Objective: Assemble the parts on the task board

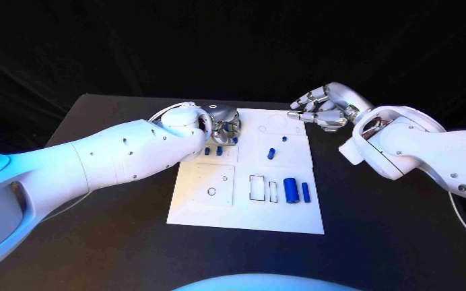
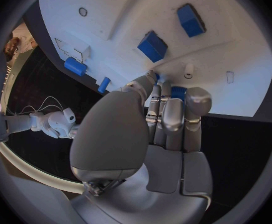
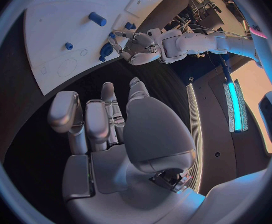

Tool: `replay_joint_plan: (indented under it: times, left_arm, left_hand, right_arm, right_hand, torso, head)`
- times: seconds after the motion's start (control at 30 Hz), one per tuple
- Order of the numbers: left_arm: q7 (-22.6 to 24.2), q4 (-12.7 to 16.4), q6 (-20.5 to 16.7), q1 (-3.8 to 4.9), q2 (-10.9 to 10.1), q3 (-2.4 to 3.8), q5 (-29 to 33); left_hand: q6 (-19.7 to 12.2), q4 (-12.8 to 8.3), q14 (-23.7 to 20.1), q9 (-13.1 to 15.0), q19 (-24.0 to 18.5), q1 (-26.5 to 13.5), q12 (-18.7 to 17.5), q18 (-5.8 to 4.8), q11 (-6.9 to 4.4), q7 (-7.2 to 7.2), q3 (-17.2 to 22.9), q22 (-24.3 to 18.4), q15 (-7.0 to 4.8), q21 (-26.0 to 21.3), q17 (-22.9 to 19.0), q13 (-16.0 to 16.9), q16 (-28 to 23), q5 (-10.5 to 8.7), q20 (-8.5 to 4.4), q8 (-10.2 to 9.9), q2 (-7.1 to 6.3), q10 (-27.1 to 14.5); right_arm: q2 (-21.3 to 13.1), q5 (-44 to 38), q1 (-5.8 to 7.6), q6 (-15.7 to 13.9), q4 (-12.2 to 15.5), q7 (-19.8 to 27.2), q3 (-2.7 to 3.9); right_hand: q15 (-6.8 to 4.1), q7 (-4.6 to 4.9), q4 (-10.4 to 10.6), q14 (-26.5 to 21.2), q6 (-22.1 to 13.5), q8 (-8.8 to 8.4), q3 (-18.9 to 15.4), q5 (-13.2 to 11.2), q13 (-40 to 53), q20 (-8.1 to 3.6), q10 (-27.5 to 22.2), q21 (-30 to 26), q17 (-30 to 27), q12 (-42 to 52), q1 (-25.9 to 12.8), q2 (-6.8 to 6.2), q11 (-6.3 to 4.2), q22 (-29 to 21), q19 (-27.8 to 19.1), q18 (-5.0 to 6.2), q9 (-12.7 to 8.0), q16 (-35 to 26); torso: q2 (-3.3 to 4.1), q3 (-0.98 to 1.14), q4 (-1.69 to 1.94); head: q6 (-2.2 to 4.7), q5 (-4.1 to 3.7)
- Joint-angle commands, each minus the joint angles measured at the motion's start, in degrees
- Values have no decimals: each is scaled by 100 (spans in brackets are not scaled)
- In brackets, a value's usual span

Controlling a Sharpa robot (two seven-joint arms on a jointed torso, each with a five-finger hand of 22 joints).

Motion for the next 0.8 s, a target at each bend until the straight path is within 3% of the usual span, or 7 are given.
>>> replay_joint_plan:
  times: [0.03,0.53,0.8]
  left_arm:
    - [13,-4,39,-5,25,4,-10]
    - [20,-35,104,-14,78,5,41]
    - [23,-47,192,-20,94,6,89]
  left_hand:
    - [39,-5,69,-20,55,2,-49,-127,1,2,70,65,-4,69,36,-28,69,-16,2,-55,30,83]
    - [54,-33,109,-56,102,-32,-140,-152,-1,3,167,221,-6,200,94,-83,159,-16,4,-135,3,155]
    - [164,-105,139,-69,115,-14,-216,-164,-21,-13,312,315,-21,282,135,-127,235,-17,-1,-166,51,276]
  right_arm:
    - [7,-61,-3,28,6,43,0]
    - [10,-69,-3,41,6,38,0]
    - [13,-70,-3,52,5,36,0]
  right_hand:
    - [-45,0,2,4,3,40,-40,42,-22,-16,39,-49,-19,-29,57,-14,4,-10,-42,105,6,-36]
    - [-45,0,2,4,3,40,-40,42,-22,-16,39,-49,-19,-29,57,-14,4,-10,-42,105,6,-36]
    - [-45,-1,4,2,7,44,-48,48,-37,-16,46,-53,-32,-39,55,-13,3,-12,-39,105,8,-51]
  torso:
    - [-2,2,-5]
    - [-5,4,-2]
    - [-2,3,0]
  head:
    - [-4,0]
    - [-11,-10]
    - [-19,-24]
